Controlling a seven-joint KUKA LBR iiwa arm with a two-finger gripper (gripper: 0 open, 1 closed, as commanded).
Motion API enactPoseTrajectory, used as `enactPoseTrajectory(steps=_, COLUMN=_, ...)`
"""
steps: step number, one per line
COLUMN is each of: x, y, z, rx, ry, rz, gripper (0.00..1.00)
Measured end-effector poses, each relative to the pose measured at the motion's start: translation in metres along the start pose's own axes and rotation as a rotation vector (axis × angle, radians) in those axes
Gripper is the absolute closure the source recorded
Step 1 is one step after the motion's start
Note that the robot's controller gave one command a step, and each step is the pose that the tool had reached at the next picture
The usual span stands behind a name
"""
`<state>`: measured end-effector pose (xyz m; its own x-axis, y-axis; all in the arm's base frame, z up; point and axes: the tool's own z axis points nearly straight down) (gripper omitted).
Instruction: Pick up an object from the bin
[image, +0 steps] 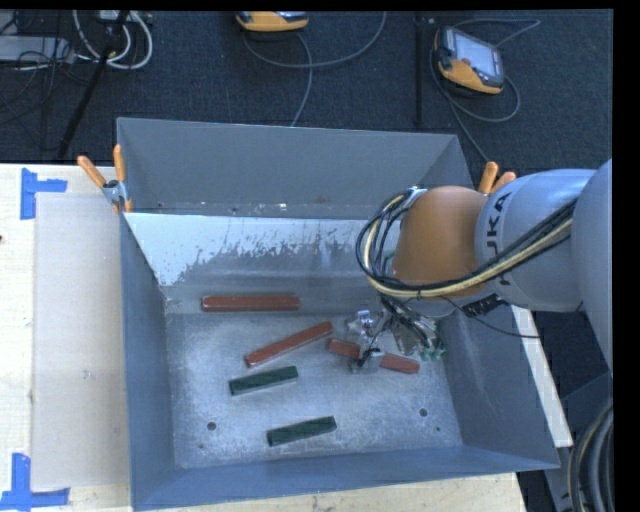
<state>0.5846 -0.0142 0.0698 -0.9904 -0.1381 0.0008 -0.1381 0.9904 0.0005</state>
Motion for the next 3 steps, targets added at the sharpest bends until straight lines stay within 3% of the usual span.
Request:
enactPoseTrajectory(steps=1, x=0.0, y=0.0, z=0.0, rx=0.0, ry=0.0, rz=-0.001, gripper=0.0)
enactPoseTrajectory(steps=2, x=0.0, y=0.0, z=0.0, rx=0.0, ry=0.0, rz=-0.001, gripper=1.0)
enactPoseTrajectory(steps=3, x=0.018, y=-0.012, z=-0.124, rx=0.002, ry=-0.008, rz=0.031, gripper=1.0)
